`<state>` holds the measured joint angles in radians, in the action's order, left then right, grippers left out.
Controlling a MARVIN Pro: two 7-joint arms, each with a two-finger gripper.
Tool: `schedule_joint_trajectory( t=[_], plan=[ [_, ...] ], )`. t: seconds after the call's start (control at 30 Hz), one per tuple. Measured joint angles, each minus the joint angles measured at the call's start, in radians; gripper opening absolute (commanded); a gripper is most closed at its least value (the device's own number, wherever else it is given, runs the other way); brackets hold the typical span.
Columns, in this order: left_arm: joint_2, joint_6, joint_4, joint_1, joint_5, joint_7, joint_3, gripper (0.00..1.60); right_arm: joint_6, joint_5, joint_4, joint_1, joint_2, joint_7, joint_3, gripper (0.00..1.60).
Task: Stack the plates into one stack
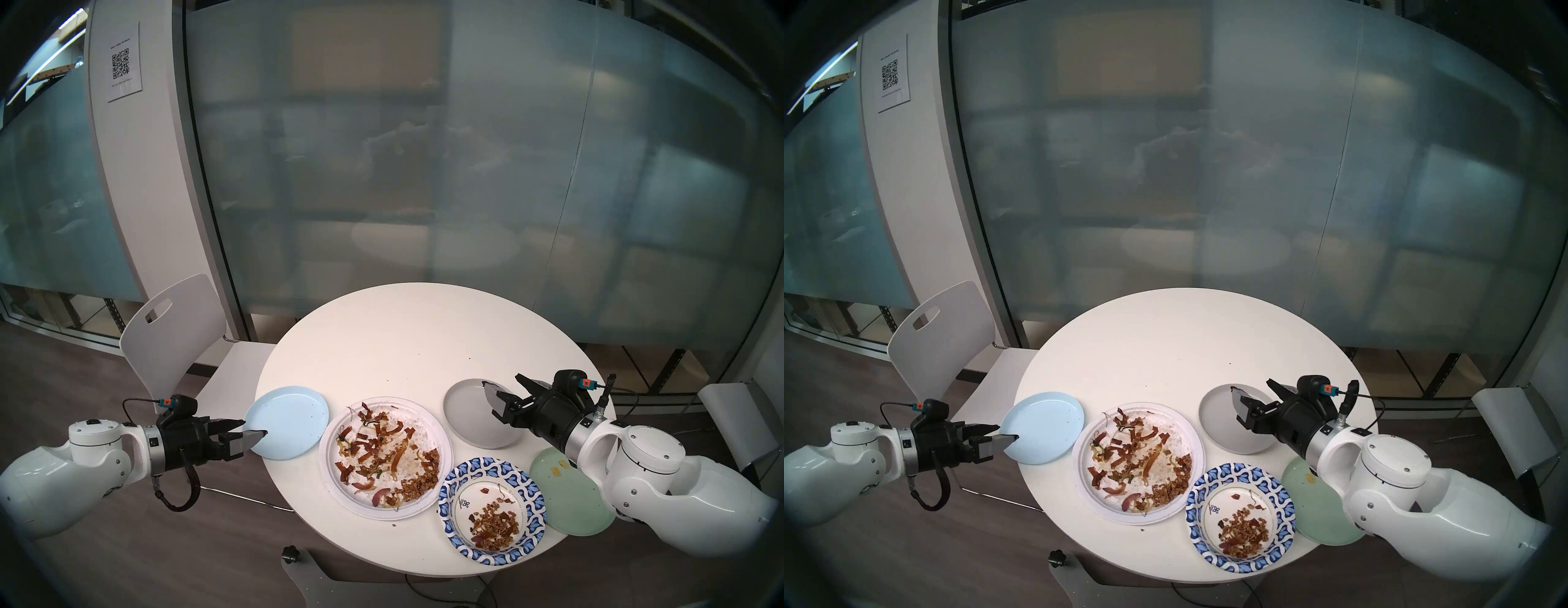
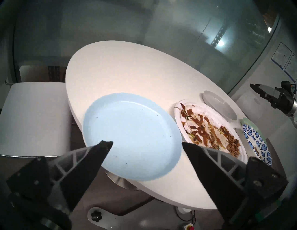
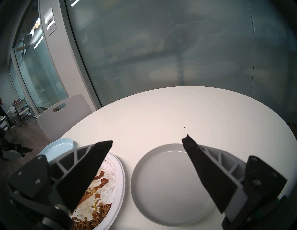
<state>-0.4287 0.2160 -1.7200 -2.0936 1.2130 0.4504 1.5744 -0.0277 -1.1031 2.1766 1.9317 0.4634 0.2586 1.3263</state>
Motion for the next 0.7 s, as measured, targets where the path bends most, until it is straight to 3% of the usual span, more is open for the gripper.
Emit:
schedule_joint_trajectory(
  t=[0.13, 0.5, 0.6, 0.7],
  plan=[
    [-0.013, 0.013, 0.023, 0.039, 0.005, -0.017, -0.027, 1.60, 0.000, 0.000, 0.000, 0.000, 0.000, 0.000, 0.000, 1.60],
    [-0.066, 0.057, 0.095, 0.155, 0.002, -0.051, -0.112, 1.31, 0.000, 0.000, 0.000, 0.000, 0.001, 0.000, 0.000, 1.60],
    [-0.082, 0.069, 0.117, 0.193, -0.009, -0.055, -0.137, 1.30, 0.000, 0.001, 0.000, 0.000, 0.001, 0.000, 0.000, 1.60],
    [-0.094, 0.078, 0.133, 0.223, -0.018, -0.053, -0.155, 1.15, 0.000, 0.001, 0.000, 0.000, 0.001, 0.000, 0.000, 1.60]
  ],
)
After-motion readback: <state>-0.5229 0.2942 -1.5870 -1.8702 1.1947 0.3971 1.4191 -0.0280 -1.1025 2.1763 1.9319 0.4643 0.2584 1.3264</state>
